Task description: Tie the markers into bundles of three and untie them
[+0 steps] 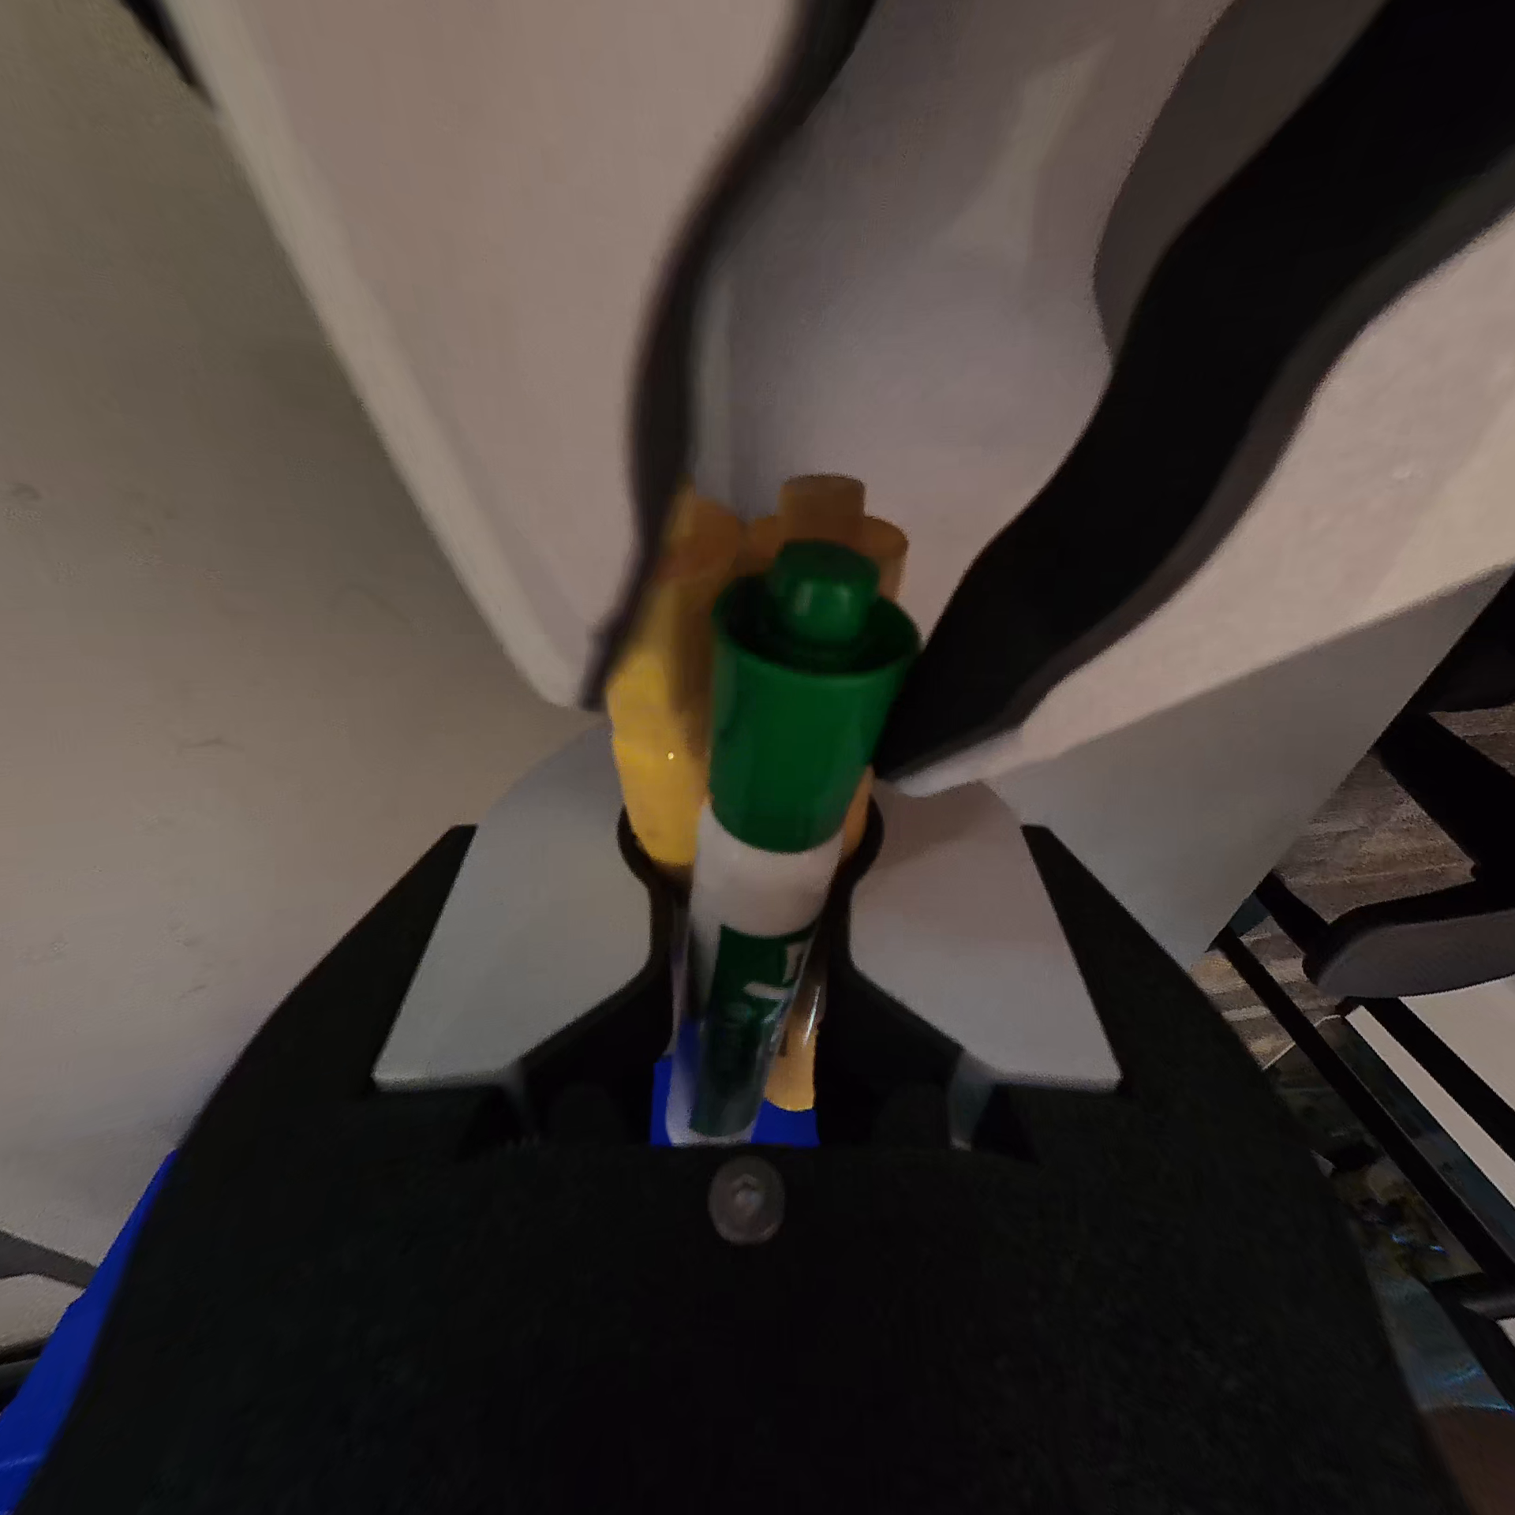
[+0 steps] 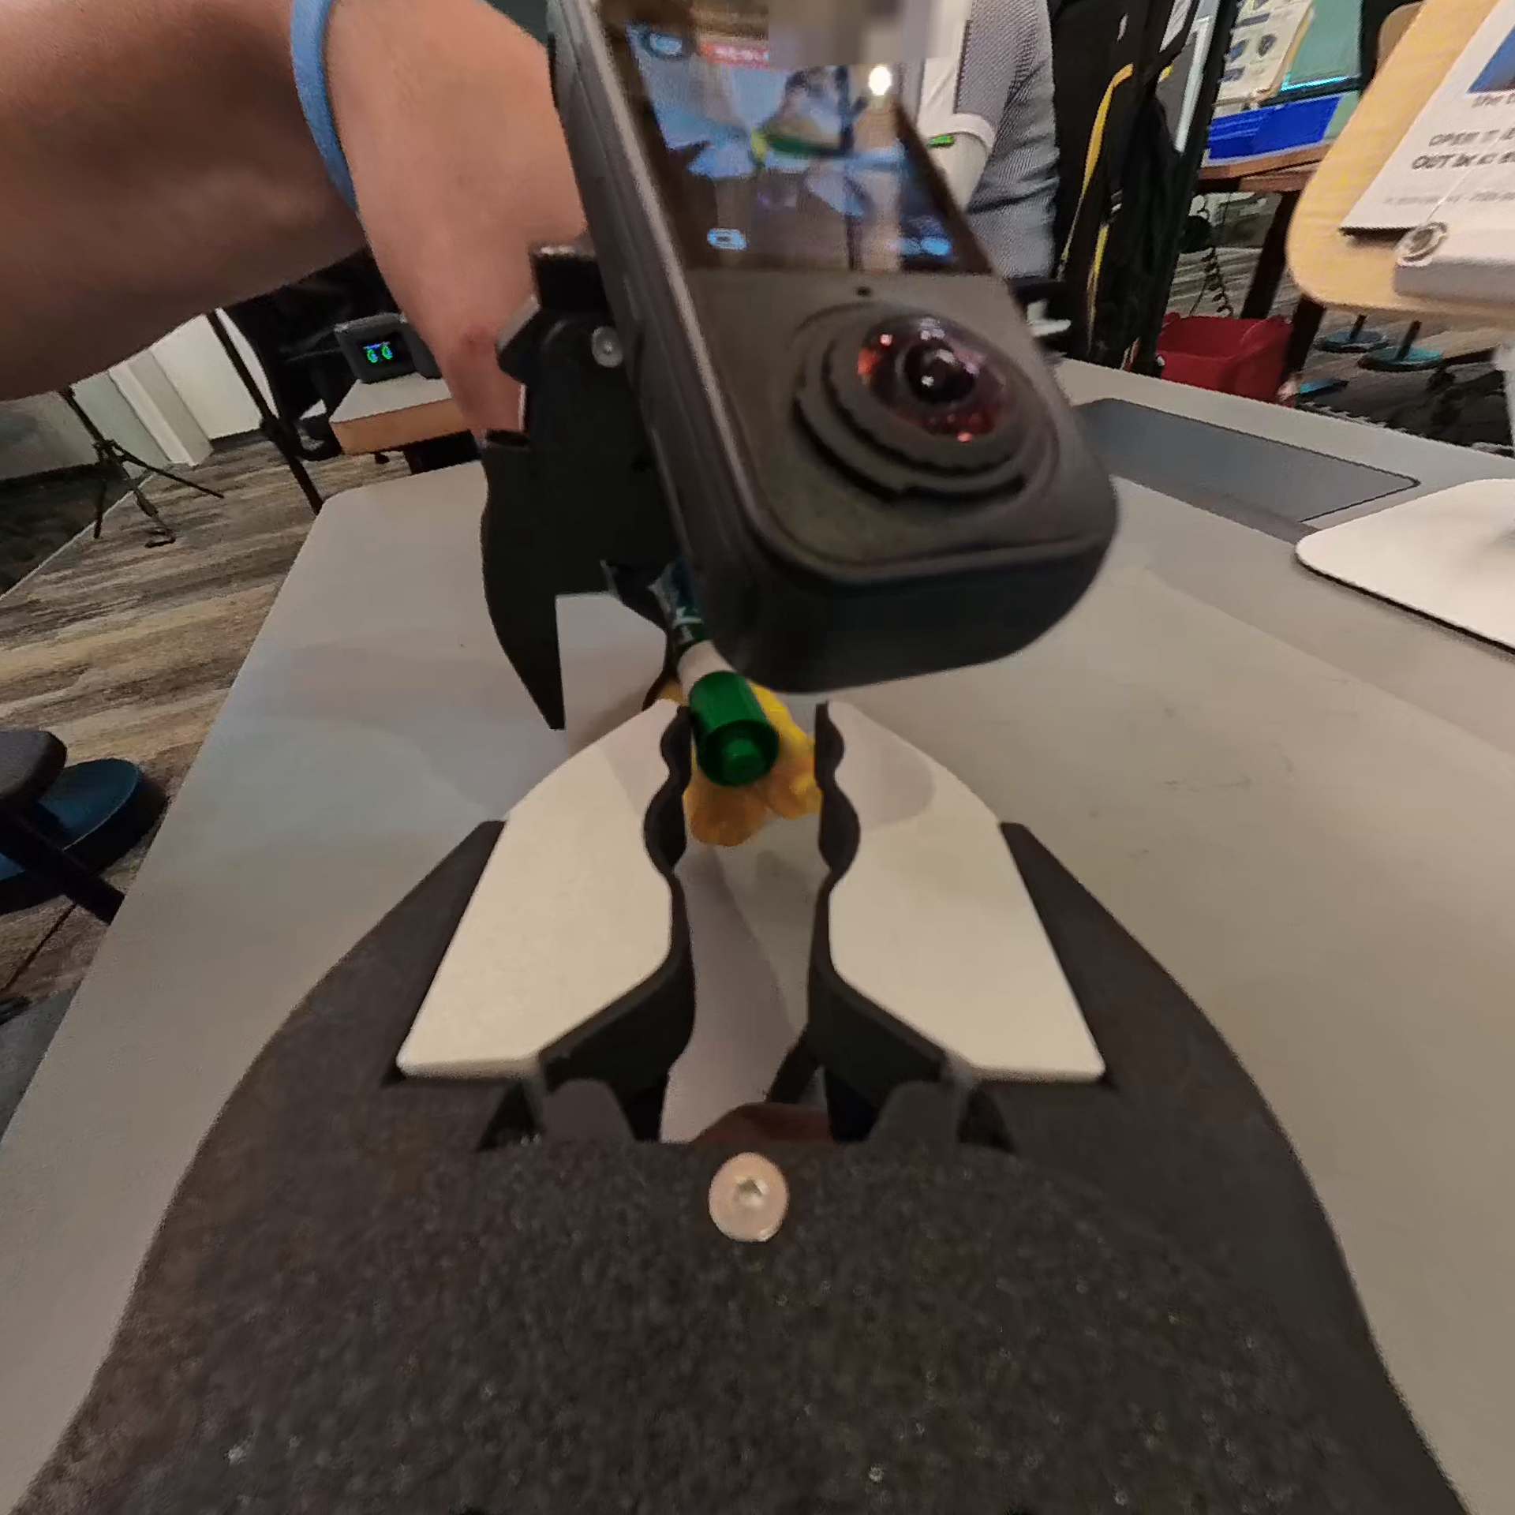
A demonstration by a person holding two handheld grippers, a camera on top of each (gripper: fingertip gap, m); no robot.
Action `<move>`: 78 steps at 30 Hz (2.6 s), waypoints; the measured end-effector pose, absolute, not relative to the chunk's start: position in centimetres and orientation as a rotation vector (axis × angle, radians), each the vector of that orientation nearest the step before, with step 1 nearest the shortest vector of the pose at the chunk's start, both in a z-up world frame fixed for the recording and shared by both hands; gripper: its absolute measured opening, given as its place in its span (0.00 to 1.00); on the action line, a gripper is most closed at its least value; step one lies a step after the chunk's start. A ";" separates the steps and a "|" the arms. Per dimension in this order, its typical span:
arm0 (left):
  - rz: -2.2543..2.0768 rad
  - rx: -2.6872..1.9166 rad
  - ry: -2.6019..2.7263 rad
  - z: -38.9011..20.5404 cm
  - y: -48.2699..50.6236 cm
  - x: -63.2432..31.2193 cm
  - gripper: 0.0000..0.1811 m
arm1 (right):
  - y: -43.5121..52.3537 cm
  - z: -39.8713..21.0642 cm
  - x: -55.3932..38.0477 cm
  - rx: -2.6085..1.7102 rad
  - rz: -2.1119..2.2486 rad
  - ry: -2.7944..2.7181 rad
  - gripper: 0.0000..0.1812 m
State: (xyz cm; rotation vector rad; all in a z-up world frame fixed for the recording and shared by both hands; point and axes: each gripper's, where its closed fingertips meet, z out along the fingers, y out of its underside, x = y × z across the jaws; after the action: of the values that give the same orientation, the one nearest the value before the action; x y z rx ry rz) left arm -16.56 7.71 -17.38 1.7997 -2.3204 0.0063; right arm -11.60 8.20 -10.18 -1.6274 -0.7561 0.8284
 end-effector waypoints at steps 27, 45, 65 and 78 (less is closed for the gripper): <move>0.044 1.822 -2.301 -17.5 7.9 -17.0 0.22 | 7.1 -10.3 -10.6 -1.608 0.842 -0.787 0.06; 0.022 1.810 -2.297 -17.4 7.7 -17.3 0.22 | 7.1 -10.0 -11.2 -1.602 0.850 -0.792 0.06; -0.007 1.885 -2.260 -17.5 9.6 -21.1 0.22 | 2.7 -18.5 -6.1 -2.263 0.272 -0.910 0.20; 0.074 1.856 -2.291 -17.5 9.6 -18.6 0.22 | 5.7 -12.5 -7.5 -1.996 0.899 -0.364 0.01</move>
State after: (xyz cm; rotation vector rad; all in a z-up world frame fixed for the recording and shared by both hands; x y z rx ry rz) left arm -18.60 9.63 -17.45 1.8557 -2.2908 0.0736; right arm -7.46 5.67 -12.46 -1.9960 -0.3644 0.8988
